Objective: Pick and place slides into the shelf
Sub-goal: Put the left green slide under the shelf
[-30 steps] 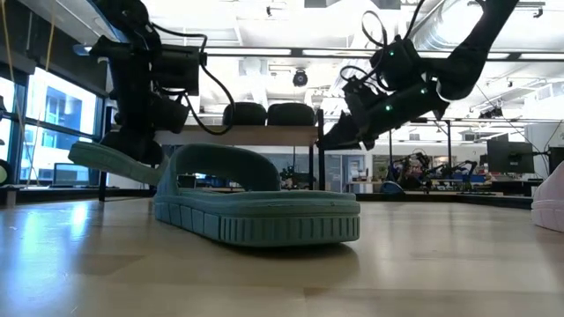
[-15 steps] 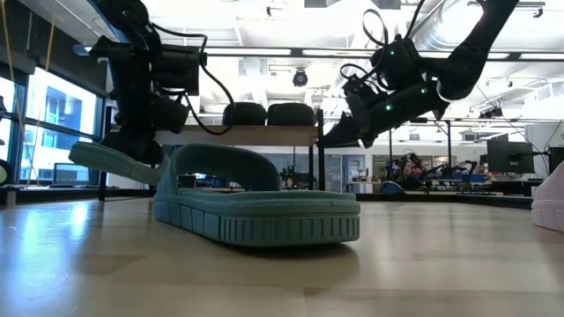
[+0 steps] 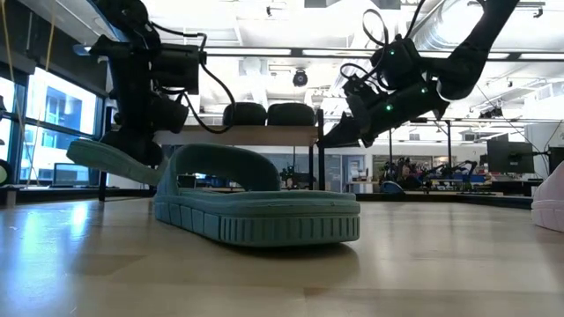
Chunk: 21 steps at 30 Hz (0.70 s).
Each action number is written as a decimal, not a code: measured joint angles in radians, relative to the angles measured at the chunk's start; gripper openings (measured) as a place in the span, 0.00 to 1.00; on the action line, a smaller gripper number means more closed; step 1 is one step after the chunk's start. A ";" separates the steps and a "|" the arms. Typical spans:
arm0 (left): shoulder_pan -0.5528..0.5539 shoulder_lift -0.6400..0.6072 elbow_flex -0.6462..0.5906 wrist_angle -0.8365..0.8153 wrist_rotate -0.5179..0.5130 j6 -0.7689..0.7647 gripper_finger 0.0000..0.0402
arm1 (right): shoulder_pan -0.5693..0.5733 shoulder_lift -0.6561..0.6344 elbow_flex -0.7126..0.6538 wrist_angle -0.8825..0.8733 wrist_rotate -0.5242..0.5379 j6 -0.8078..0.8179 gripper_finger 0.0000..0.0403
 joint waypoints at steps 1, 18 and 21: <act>0.000 0.000 0.000 -0.001 0.004 0.000 0.07 | 0.000 0.000 0.000 0.000 0.000 0.000 0.00; -0.018 0.002 0.028 -0.076 0.108 -0.044 0.49 | 0.000 0.000 0.000 -0.001 0.002 0.001 0.00; -0.038 0.001 0.069 -0.139 0.152 -0.053 0.51 | 0.000 0.000 0.000 -0.001 0.002 0.000 0.00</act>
